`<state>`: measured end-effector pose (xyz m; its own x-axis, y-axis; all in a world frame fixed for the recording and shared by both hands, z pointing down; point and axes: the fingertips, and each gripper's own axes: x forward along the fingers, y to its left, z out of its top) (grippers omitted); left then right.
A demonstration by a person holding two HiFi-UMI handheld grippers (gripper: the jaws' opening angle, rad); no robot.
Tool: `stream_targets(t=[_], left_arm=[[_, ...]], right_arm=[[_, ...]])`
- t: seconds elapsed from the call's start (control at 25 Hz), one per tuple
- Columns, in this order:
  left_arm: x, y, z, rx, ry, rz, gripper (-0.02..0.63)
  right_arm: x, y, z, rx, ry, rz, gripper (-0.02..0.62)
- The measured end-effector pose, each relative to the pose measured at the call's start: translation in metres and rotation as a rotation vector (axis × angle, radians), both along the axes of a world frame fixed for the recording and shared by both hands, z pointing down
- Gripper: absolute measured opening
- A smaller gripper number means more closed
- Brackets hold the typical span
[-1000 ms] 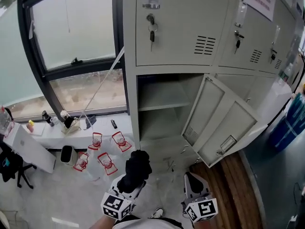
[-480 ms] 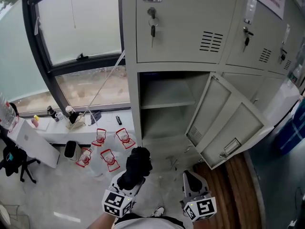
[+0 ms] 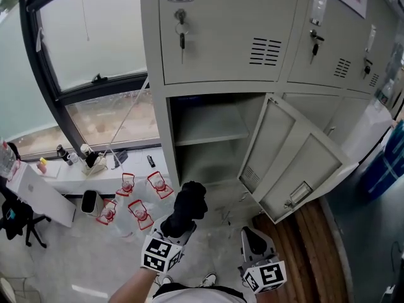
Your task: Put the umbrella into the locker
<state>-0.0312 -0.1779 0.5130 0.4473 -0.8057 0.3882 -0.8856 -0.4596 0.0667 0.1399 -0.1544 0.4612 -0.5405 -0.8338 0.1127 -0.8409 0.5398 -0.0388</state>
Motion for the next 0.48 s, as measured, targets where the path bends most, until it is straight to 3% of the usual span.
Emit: stream_targets(t=[0.48], left_arm=[[0.028, -0.066, 0.008, -0.019, -0.062, 0.009, 0.23]], right_arm=[[-0.002, -0.012, -0.005, 0.025, -0.02, -0.053, 0.015]])
